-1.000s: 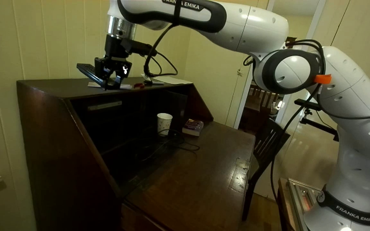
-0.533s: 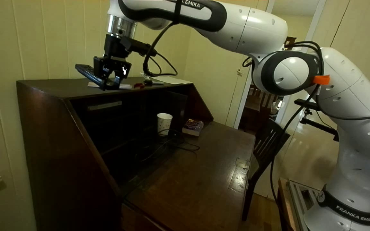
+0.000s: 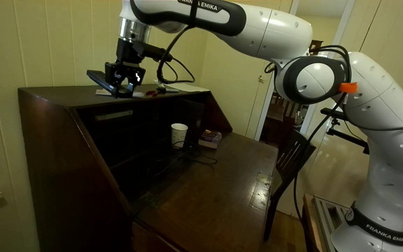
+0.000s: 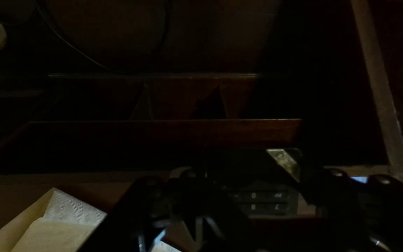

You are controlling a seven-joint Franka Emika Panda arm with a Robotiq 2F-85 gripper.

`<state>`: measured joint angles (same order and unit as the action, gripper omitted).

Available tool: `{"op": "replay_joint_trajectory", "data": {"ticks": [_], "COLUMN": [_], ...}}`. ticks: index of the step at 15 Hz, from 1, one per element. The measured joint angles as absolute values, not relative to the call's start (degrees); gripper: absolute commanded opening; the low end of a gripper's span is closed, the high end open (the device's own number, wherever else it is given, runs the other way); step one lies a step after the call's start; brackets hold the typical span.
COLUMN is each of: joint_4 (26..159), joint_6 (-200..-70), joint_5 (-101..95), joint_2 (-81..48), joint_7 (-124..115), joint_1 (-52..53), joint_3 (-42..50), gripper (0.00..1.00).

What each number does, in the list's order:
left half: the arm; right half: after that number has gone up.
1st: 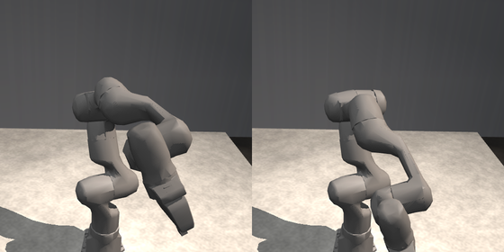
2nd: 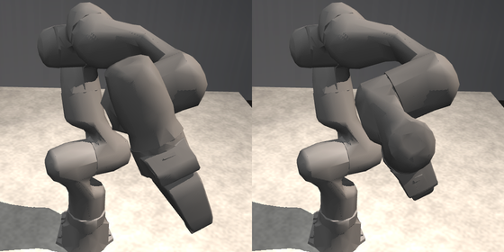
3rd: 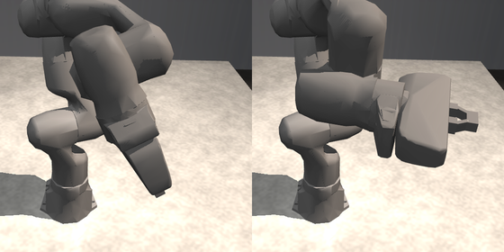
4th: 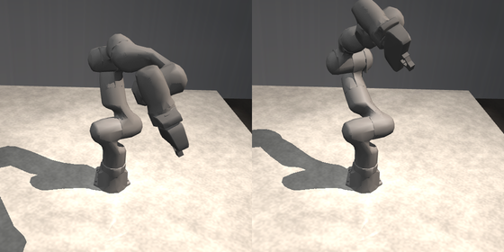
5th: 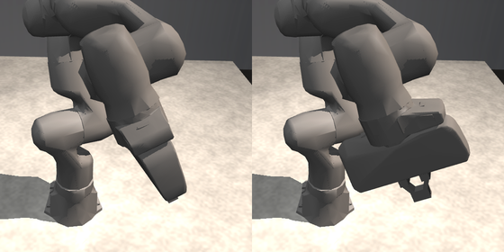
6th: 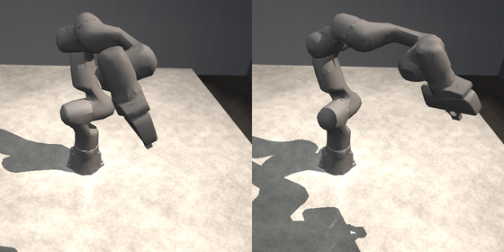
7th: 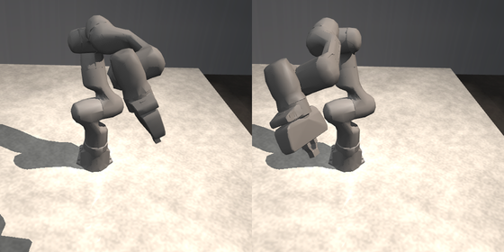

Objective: Pick up the remote and put it on top of the cabinet

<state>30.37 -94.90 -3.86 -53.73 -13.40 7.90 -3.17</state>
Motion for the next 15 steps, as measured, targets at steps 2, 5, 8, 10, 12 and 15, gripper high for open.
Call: {"op": "replay_joint_trajectory", "data": {"ticks": [2,5,8,10,12,15], "joint_4": [30.46,30.71,30.96,31.23,31.25,31.18], "joint_6": [-95.24,-95.24,-95.38,-96.43,-98.05,-100.95], "joint_5": [-4.18,-4.18,-4.18,-4.18,-4.19,-4.83], "joint_2": [-53.84,-53.88,-53.99,-54.33,-55.17,-55.98], "joint_7": [-13.09,-13.09,-12.67,-11.75,-10.60,-9.37], "joint_1": [7.90,7.93,7.98,8.16,8.45,9.25], "joint_3": [-2.80,-2.80,-2.83,-2.83,-2.82,-2.76], "gripper": [0.61,0.36,0.36,0.36,0.36,0.36]}}
